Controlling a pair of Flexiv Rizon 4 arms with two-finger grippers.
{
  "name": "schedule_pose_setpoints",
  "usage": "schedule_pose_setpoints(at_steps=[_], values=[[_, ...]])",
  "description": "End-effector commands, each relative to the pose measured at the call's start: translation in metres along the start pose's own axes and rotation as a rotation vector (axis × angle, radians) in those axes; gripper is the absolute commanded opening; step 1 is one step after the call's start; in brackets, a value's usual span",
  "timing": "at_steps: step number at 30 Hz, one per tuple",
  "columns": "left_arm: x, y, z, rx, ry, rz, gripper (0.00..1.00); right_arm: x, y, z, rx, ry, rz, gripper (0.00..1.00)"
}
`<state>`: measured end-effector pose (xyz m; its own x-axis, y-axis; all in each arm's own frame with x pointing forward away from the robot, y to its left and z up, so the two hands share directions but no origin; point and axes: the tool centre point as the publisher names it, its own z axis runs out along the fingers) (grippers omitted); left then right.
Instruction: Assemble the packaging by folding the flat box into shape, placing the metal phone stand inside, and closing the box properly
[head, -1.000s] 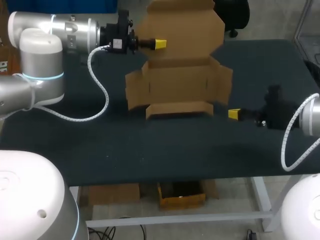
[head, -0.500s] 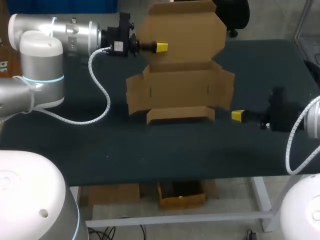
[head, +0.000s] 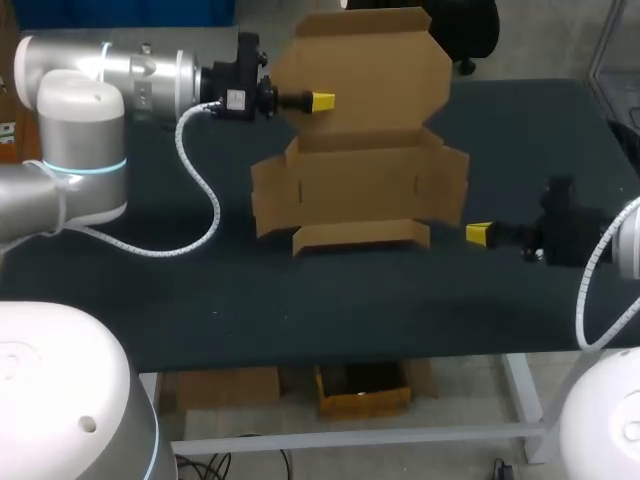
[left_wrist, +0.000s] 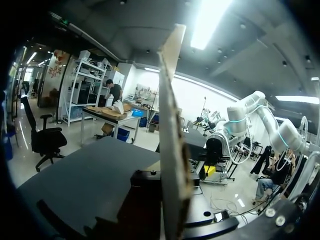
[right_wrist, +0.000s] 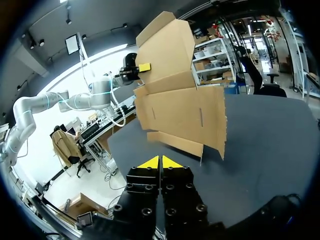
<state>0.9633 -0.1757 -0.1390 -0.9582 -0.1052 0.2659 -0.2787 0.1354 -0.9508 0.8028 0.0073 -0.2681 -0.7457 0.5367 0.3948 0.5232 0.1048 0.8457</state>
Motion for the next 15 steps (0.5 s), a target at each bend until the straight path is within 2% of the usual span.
schedule_pose_setpoints(at_steps=[1,15], values=[[-0.002,0.002,0.002,-0.010,0.004,-0.007,0.00,0.001,-0.001,-0.001,-0.007,0.004,-0.002,0.00],[-0.026,0.011,0.008,-0.012,0.062,-0.014,0.00,0.001,0.001,0.002,0.000,-0.006,0.001,0.00]])
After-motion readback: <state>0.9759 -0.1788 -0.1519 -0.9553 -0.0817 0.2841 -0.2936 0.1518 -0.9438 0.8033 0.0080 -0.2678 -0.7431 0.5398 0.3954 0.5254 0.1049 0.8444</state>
